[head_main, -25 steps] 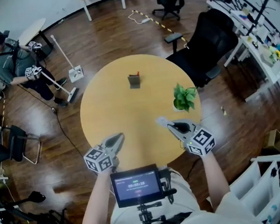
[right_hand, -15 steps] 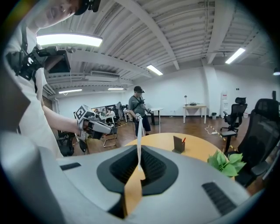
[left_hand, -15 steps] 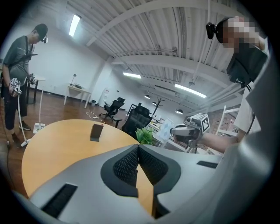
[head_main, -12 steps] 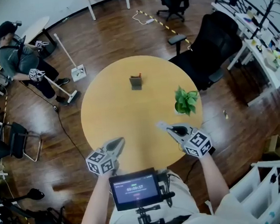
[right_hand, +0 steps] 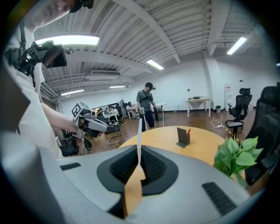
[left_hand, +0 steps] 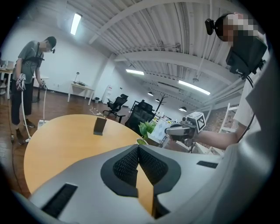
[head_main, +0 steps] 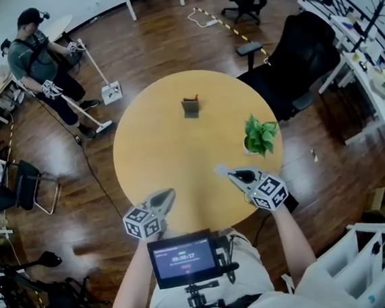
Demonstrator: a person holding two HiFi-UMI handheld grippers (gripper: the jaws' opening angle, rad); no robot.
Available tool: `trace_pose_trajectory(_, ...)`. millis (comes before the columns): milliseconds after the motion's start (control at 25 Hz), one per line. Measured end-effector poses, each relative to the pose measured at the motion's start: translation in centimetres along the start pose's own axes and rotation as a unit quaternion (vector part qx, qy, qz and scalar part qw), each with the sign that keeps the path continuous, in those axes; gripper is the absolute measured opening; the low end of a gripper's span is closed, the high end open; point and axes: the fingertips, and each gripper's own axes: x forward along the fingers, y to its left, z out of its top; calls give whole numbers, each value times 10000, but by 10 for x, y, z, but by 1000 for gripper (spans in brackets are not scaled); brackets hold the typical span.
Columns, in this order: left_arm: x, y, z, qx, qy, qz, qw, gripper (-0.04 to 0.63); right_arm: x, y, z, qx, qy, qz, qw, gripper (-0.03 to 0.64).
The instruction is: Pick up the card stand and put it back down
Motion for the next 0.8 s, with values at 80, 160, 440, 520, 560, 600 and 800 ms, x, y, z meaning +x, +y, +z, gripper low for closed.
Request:
trace_pose_trajectory(80,1,0,-5,3,58,7,10000,0,6,-2,-7,31,-1,51,10000,31)
trace_pose_trajectory(160,2,1,-9,1,105,31,9999,0,13,-6,-16,31,-7,113,9999,31)
trace_pose_trajectory(440,4,7,-15,-36,224,116,9997,0,38,-14,-52,48,49,307,9995,31)
trace_pose_trajectory(520,6,7,-18,-34,247,125,9996,0,43,-17,-57,49,100,286,9995,31)
trace_pose_trajectory(560,6,8,-19,-34,254,136,9996,0,46,-18,-62,57,123,291,9995,31)
trace_pose_trajectory(600,6,10,-19,-33,265,152,9995,0,49,-19,-67,72,154,301,9994,31)
trace_pose_trajectory(800,10,14,-22,30,341,200,9992,0,60,-26,-92,87,367,303,9988,31)
